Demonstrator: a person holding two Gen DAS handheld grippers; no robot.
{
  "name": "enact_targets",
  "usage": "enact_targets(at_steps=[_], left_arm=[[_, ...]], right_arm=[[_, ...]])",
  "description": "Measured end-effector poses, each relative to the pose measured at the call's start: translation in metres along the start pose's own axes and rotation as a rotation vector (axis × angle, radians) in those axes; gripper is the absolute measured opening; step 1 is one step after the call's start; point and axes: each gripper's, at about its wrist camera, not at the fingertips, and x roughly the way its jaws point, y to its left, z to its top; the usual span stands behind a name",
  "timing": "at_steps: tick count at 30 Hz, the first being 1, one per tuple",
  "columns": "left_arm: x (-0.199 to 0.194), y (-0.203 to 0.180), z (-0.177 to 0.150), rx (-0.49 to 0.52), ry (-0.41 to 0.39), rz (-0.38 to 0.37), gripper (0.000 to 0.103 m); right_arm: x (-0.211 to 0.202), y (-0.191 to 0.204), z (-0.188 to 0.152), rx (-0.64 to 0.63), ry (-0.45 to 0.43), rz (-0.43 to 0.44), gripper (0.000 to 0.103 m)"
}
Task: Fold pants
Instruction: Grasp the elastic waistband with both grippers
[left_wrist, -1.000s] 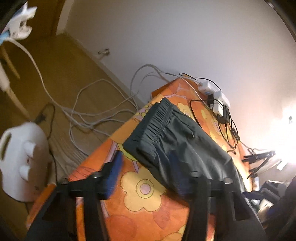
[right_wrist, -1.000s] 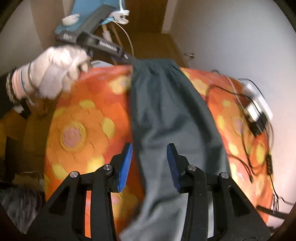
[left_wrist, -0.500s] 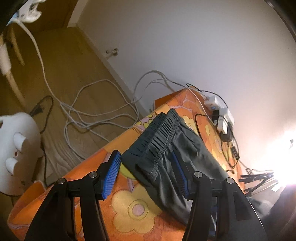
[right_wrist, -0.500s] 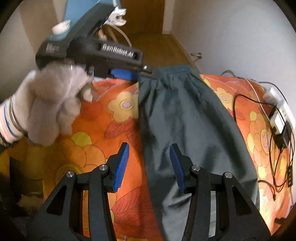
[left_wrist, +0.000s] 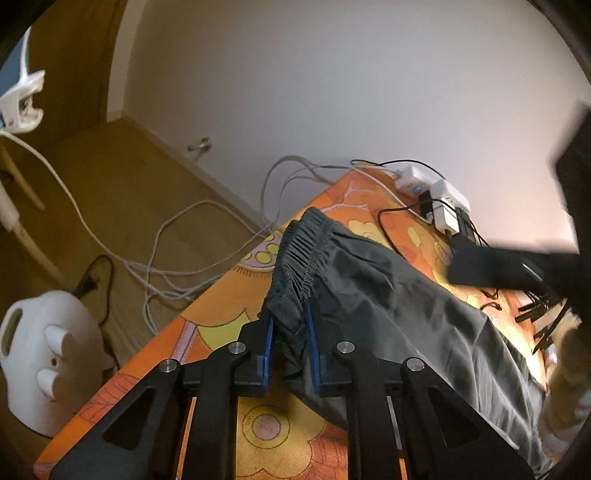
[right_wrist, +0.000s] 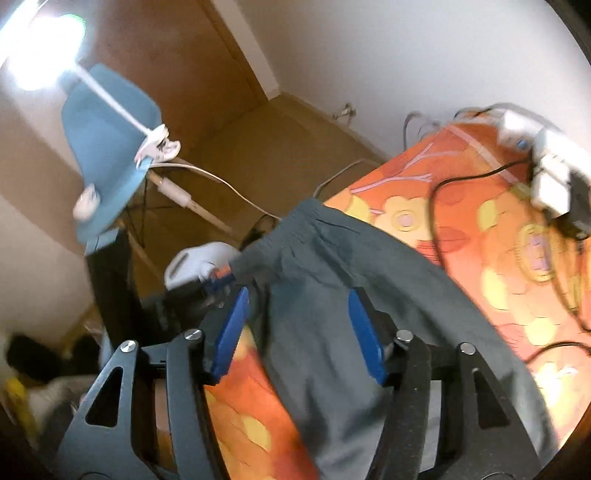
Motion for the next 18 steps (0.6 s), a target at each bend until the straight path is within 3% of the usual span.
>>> enact_targets(at_steps=[8,18], left_arm=[[-0.006,-0.018,-0.004,0.113,-0.032,0.004,0.014],[-0.007,-0.025,-0.006,0.166,-0.037,-0.016,0.013]], right_arm=[[0.068,0.004,0.035,0.104,0.078,-0.015,0.059],[0.113,0.016,0.039,0.038,0.193,-0.130,0.058]])
